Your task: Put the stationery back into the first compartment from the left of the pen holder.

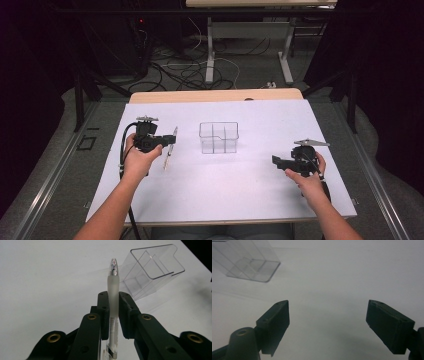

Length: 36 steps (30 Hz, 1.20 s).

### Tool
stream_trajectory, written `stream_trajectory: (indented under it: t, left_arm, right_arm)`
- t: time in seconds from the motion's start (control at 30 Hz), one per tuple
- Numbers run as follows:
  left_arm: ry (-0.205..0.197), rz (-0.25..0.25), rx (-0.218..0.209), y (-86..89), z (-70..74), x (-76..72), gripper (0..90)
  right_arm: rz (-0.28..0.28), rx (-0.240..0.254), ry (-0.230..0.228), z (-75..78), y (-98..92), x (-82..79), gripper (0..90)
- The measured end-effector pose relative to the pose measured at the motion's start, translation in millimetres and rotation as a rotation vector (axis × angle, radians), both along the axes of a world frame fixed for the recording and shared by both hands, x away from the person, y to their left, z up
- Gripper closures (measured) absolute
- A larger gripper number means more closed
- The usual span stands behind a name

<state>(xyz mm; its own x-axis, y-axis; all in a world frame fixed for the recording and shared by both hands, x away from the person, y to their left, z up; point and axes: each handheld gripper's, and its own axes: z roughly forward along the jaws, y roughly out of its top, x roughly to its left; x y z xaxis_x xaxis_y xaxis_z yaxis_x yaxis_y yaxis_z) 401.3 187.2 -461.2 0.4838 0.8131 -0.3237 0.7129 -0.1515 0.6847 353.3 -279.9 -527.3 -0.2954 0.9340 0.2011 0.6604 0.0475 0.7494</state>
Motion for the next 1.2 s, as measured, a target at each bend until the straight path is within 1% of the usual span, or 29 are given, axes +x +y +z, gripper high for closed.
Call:
stream_trajectory:
  t: [0.1,0.17,0.2,0.23,0.27,0.33,0.37,0.43,0.47,0.5,0.53,0.57,0.67,0.7,0.73,0.8,0.87,0.97,1.0,1.03,1.07,1.1,1.13,1.17,1.2]
  left_arm:
    - [-0.011,-0.001,-0.017,-0.9,2.5,-0.8,80.0]
    - [-0.027,0.003,-0.040,-2.0,3.6,-1.2,80.0]
    - [-0.026,0.002,-0.043,-2.2,4.8,-1.7,79.9]
    - [-0.037,0.004,-0.049,-2.8,5.1,-2.0,80.0]
    - [-0.039,0.002,-0.053,-3.3,6.2,-2.5,80.0]
    - [-0.052,0.001,-0.068,-4.7,7.8,-3.3,80.0]
    - [-0.053,0.002,-0.071,-5.6,8.4,-3.5,80.0]
    - [-0.060,-0.001,-0.076,-7.1,10.3,-4.1,80.0]
    - [-0.065,-0.005,-0.082,-7.8,11.0,-4.1,80.0]
    - [-0.063,-0.008,-0.089,-8.6,12.1,-4.5,80.0]
    - [-0.069,-0.010,-0.097,-9.6,12.6,-4.7,80.0]
    - [-0.070,-0.008,-0.106,-10.9,13.5,-5.2,80.0]
    - [-0.079,-0.020,-0.121,-13.9,16.3,-6.0,80.0]
    - [-0.088,-0.022,-0.126,-14.8,16.6,-6.0,80.0]
    - [-0.092,-0.024,-0.131,-16.0,17.4,-6.2,80.0]
    - [-0.097,-0.025,-0.142,-19.1,19.0,-6.7,80.0]
    - [-0.102,-0.033,-0.149,-22.1,20.5,-6.9,80.0]
    - [-0.104,-0.046,-0.155,-28.3,22.3,-6.8,80.0]
    - [-0.109,-0.044,-0.162,-30.2,22.2,-6.7,80.0]
    - [-0.105,-0.052,-0.161,-31.8,23.1,-6.8,80.0]
    - [-0.113,-0.058,-0.166,-34.5,23.2,-6.5,80.0]
    - [-0.108,-0.061,-0.166,-35.6,23.8,-6.6,80.0]
    - [-0.114,-0.063,-0.171,-37.6,23.9,-6.3,80.0]
    - [-0.110,-0.068,-0.172,-39.3,24.6,-6.3,80.0]
    - [-0.110,-0.072,-0.173,-41.4,25.1,-6.0,80.0]
  right_arm:
    - [0.036,0.011,-0.007,4.1,7.2,0.1,18.8]
    - [0.053,0.017,-0.023,8.2,12.6,0.1,19.4]
    - [0.065,0.018,-0.030,10.3,15.0,0.2,20.5]
    - [0.073,0.024,-0.030,12.4,18.2,0.3,22.0]
    - [0.085,0.020,-0.030,14.3,20.5,0.6,23.4]
    - [0.104,0.025,-0.024,17.6,27.0,0.5,28.8]
    - [0.126,0.037,-0.011,19.2,31.2,0.9,32.0]
    - [0.162,0.056,0.027,20.9,38.8,1.7,33.0]
    - [0.180,0.062,0.035,22.1,43.7,1.6,33.9]
    - [0.197,0.061,0.037,23.8,48.6,1.1,34.7]
    - [0.228,0.066,0.032,27.0,59.1,0.6,35.9]
    - [0.228,0.066,0.032,27.0,59.1,0.6,35.9]
    - [0.275,0.084,0.032,31.6,73.6,1.1,36.3]
    - [0.290,0.090,0.025,33.1,78.7,1.9,36.3]
    - [0.296,0.095,0.026,34.5,81.4,2.2,36.9]
    - [0.316,0.120,0.043,37.7,88.6,3.0,37.7]
    - [0.334,0.126,0.047,40.7,95.0,3.8,37.7]
    - [0.354,0.132,0.046,46.1,102.7,5.2,37.7]
    - [0.364,0.135,0.035,48.3,105.7,6.1,37.6]
    - [0.368,0.134,0.033,49.5,107.3,6.6,37.8]
    - [0.367,0.140,0.037,51.1,109.3,7.4,39.4]
    - [0.367,0.152,0.048,52.8,111.1,8.4,40.7]
    - [0.368,0.160,0.051,53.7,112.2,9.1,42.5]
    - [0.373,0.176,0.059,54.6,113.9,10.0,45.8]
    - [0.379,0.192,0.063,55.1,115.7,11.1,46.8]
